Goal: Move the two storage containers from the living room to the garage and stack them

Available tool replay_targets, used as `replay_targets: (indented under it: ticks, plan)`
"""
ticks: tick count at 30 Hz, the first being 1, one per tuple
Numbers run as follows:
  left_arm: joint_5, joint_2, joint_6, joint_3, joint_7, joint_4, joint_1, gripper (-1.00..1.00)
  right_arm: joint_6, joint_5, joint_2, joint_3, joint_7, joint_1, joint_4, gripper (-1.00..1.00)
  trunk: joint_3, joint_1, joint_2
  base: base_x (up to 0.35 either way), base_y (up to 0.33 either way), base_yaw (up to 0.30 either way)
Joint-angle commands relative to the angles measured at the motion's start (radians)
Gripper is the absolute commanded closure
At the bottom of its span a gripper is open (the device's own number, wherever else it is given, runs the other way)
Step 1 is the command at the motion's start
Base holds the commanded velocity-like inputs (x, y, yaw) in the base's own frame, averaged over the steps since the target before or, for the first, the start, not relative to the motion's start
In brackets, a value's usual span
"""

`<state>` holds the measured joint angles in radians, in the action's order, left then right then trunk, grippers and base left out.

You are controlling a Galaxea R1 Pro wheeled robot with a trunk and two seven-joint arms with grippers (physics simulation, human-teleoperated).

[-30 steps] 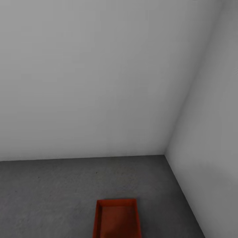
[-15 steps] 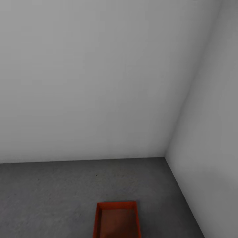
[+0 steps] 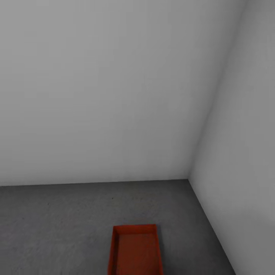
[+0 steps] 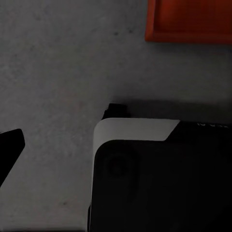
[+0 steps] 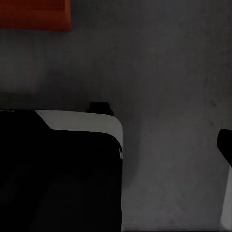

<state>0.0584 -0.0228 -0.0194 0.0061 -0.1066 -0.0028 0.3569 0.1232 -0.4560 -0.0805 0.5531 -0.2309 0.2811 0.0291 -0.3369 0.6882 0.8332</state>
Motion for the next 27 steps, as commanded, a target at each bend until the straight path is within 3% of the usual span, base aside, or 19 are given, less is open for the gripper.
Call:
replay_targets:
  ticks: [1, 16, 27]
  plan:
    - [0.006, 0.0, -0.002, 0.0, -0.002, 0.0, 0.0, -1.0, 0.006, -0.01, -0.001, 0.008, -0.001, 0.001, 0.003, -1.0, 0.0, -0.001, 0.001, -0.342, 0.0, 0.0]
    - [0.006, 0.0, -0.001, 0.0, -0.002, 0.0, 0.0, -1.0, 0.005, -0.009, 0.0, 0.008, -0.001, 0.001, 0.003, -1.0, 0.014, -0.001, 0.001, -0.339, 0.0, 0.0]
    - [0.006, 0.0, -0.001, 0.0, -0.002, 0.0, 0.0, -1.0, 0.004, -0.009, -0.001, 0.009, -0.001, 0.001, 0.003, -1.0, 0.019, -0.001, 0.001, -0.061, 0.0, -0.177]
